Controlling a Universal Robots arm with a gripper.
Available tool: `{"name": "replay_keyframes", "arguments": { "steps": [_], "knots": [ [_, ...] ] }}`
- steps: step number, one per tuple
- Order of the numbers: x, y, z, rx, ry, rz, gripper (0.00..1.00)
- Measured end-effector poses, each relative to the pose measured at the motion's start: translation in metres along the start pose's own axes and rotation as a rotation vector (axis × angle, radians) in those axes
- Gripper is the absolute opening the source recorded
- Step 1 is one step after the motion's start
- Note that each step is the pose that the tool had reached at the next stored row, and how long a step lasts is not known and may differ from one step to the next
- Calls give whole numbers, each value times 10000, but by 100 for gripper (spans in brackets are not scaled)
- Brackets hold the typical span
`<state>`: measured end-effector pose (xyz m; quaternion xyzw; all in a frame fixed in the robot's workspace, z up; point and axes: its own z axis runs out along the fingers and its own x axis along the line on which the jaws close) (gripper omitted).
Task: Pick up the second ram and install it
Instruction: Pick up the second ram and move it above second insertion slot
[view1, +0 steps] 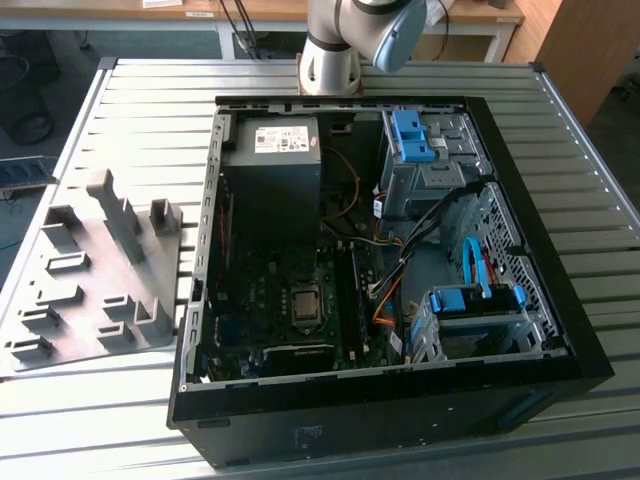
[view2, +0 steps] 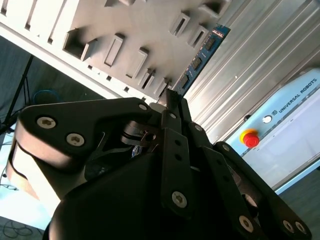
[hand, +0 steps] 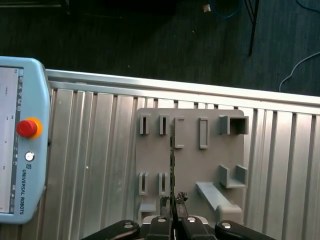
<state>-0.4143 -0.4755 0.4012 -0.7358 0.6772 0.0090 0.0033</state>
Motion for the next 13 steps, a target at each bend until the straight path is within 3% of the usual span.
{"name": "replay_keyframes", "arguments": {
  "steps": [8,13],
  "knots": [
    [29,-348,1,-4,-1,0,14],
    [42,-512,2,-8,-1,0,14]
  ]
}}
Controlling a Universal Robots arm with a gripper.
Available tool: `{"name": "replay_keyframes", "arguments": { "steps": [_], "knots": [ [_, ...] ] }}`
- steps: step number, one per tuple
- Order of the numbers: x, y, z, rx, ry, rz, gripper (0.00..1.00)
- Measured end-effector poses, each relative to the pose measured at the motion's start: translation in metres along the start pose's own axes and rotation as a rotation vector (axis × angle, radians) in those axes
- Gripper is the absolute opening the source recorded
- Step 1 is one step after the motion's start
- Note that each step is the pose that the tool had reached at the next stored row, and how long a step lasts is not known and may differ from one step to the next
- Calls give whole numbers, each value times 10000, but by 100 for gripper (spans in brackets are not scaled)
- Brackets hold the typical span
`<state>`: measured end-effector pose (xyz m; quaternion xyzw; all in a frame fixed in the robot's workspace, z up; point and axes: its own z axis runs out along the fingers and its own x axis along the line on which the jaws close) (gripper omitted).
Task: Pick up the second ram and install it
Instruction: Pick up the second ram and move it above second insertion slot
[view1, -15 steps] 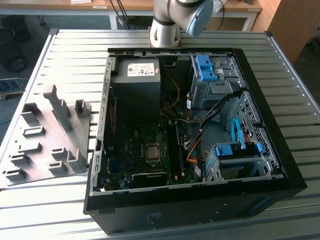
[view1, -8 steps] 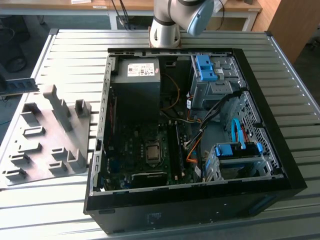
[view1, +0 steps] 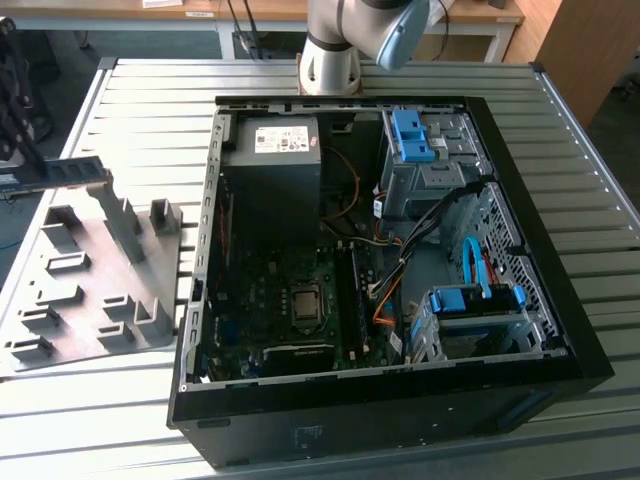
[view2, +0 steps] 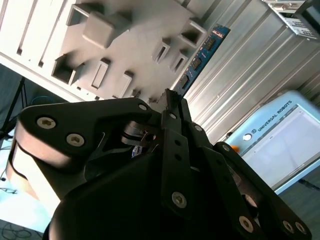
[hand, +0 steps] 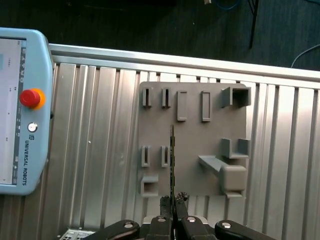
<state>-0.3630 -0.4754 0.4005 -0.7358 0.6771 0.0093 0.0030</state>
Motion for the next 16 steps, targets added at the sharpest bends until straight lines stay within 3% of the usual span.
{"name": "replay_keyframes", "arguments": {
  "steps": [16],
  "knots": [
    [36,-439,0,-5,-1,0,14]
  ]
}}
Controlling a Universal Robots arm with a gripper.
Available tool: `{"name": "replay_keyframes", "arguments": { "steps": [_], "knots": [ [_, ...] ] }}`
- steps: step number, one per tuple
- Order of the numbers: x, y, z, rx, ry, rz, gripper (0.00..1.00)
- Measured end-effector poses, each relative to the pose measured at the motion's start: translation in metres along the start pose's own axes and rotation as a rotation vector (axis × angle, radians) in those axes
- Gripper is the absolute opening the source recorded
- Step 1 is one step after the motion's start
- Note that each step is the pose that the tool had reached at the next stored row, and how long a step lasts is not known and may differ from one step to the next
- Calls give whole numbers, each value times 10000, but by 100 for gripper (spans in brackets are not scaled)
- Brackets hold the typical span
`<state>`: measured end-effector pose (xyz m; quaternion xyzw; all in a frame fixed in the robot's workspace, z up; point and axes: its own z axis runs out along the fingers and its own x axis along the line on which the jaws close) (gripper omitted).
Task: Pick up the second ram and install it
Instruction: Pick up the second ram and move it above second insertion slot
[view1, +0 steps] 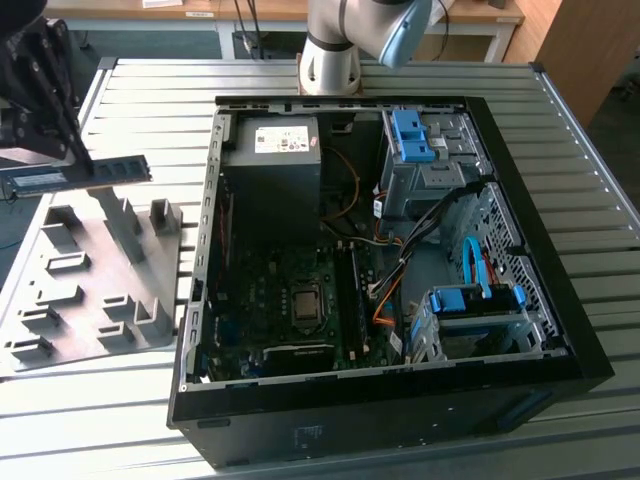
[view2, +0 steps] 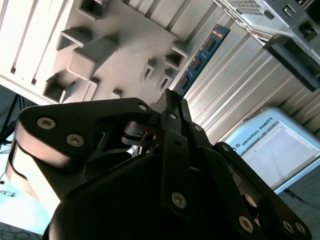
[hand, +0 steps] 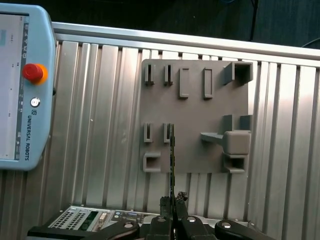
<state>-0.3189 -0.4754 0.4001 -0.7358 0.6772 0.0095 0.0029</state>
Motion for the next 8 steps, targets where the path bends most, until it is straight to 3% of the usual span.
{"name": "replay_keyframes", "arguments": {
  "steps": [8],
  "knots": [
    [16,-198,0,0,-1,0,14]
  ]
}}
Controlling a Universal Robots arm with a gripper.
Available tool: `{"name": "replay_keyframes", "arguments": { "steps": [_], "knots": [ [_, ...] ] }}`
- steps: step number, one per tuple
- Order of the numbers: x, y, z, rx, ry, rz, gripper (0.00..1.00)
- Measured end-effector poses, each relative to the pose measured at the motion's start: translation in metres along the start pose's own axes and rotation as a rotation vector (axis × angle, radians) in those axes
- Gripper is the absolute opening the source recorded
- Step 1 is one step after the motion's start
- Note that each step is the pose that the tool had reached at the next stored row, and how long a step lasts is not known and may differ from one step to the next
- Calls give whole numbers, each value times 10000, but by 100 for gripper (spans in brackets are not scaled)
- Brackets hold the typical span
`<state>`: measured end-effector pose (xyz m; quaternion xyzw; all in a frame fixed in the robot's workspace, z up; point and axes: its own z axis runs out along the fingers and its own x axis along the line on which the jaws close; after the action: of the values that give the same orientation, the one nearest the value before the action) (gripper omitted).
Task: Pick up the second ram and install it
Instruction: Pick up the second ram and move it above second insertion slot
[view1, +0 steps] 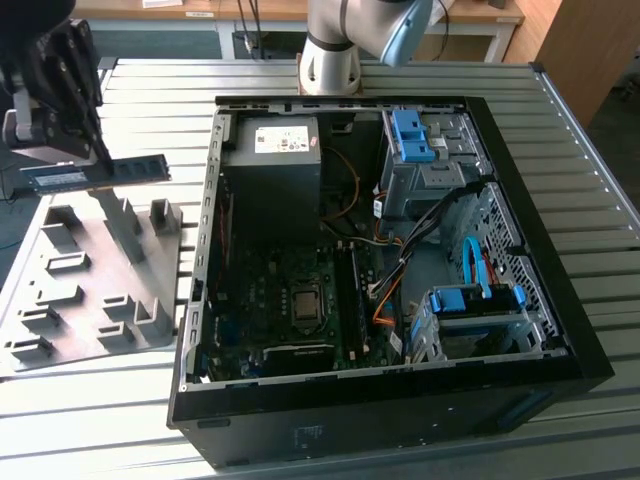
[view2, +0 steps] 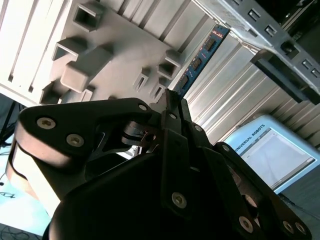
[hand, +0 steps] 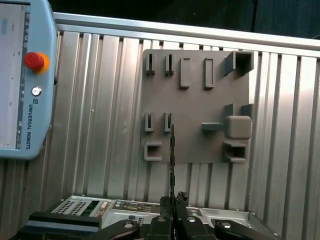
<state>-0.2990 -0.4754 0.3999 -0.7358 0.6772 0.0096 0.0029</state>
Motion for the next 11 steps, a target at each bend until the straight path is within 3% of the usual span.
{"name": "replay_keyframes", "arguments": {
  "steps": [11],
  "knots": [
    [27,-319,-1,-7,1,0,14]
  ]
}}
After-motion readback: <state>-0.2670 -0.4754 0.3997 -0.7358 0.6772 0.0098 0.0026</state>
